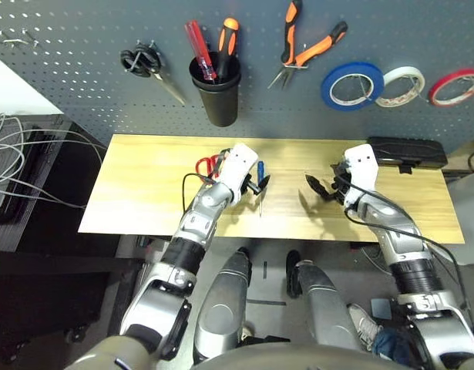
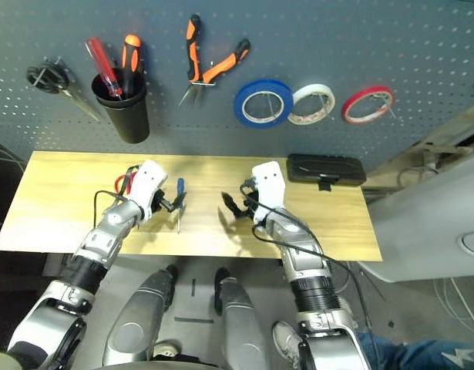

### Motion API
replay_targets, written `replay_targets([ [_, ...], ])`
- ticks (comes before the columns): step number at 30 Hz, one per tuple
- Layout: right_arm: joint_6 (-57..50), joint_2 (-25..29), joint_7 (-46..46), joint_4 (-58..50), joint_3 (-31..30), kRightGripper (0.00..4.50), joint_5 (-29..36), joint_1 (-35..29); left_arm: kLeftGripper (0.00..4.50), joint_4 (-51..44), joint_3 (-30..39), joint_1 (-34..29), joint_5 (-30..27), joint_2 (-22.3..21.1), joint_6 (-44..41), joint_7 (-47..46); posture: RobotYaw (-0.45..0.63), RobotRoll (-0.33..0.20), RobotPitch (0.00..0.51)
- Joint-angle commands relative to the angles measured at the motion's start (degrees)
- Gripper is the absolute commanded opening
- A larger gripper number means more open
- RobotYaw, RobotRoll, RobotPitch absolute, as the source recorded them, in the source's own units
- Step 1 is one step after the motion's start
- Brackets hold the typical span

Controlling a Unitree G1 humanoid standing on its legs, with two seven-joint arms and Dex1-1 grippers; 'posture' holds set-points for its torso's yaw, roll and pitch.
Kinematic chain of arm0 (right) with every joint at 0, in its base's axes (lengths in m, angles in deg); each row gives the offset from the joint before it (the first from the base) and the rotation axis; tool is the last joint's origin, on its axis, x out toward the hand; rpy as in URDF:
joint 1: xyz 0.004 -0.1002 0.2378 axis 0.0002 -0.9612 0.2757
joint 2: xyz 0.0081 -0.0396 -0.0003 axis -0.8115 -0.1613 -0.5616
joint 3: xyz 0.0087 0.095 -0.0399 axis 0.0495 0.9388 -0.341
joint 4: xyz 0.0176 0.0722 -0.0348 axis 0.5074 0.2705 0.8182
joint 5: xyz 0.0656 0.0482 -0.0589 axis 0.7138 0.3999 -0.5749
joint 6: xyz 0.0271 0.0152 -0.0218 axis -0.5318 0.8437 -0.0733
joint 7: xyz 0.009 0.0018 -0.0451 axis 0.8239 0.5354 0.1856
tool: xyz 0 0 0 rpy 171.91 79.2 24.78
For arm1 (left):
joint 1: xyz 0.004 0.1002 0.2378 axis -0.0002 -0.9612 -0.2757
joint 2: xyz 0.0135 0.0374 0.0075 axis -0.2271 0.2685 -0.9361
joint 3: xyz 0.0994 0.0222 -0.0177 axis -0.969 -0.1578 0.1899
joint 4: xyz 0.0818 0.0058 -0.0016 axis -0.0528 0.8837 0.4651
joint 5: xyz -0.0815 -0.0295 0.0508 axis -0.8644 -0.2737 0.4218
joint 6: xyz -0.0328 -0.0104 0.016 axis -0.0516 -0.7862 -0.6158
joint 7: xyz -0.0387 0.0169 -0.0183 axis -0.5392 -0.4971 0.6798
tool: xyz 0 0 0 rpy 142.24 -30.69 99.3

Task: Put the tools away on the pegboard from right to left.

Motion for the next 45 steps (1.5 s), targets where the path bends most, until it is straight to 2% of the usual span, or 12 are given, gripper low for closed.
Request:
replay_targets([
  [1, -0.23, -1.36, 0.24, 0.72, 0.0, 4.46, 0.02, 0.65, 4.5, 6.84, 1.03, 1.32, 0.05, 0.89, -0.8, -1.93, 0.1, 0.0, 0.322],
  [13, -4.73, -5.48, 1.86, -5.4, -0.72, 4.46, 0.35, -0.36, 4.5, 25.06, 5.57, 7.57, -1.02, 3.06, -1.62, -8.31, 0.06, 0.0, 0.342],
  [19, -6.18, -5.43, 2.26, -6.68, -0.16, 4.46, 0.18, -0.88, 4.5, 29.62, 6.53, 10.13, -1.16, 4.85, -0.91, -8.93, 0.04, 0.0, 0.34],
  [22, -6.23, -5.11, 2.49, -6.17, 0.24, 4.5, 0.02, -0.61, 3.86, 30.44, 6.33, 11.32, -0.98, 6.19, -0.17, -9.52, 0.04, 0.0, 0.329],
  [27, -5.26, -4.9, 2.68, -4.46, 0.66, 4.5, -0.13, 0.56, 2.22, 29.0, 6.37, 11.27, -1.16, 6.9, 0.27, -9.14, 0.05, 0.0, 0.308],
  [31, -3.34, -4.42, 2.06, -2.62, 1.07, 4.5, -0.17, 1.71, 0.88, 22.52, 6.11, 8.66, -1.58, 6.58, 3.65, -7.8, 0.08, 0.0, 0.282],
  [32, -3.01, -4.16, 1.46, -2.39, 1.19, 4.5, 0.17, 1.95, 0.77, 17.45, 5.79, 6.61, -2.01, 6.31, 5.4, -6.59, 0.08, 0.0, 0.275],
  [35, -2.56, -3.63, -0.1, -1.97, 1.47, 4.5, 1.13, 2.47, 0.77, 4.85, 4.87, 1.44, -2.7, 5.43, 7.27, -4.33, 0.09, 0.0, 0.264],
  [39, -1.58, -2.65, -2.49, -1.82, 2.31, 4.5, 2.32, 3.15, 0.77, -14.99, 5.45, -5.72, -5.99, 4.56, 5.62, -2.16, 0.1, 0.0, 0.251],
  [45, -1.58, -1.87, -5.42, -2.37, 3.29, 4.5, 4.3, 3.99, 0.77, -33.42, 4.62, -10.64, -7.97, 1.65, 4.77, 0.78, 0.1, 0.0, 0.242],
])
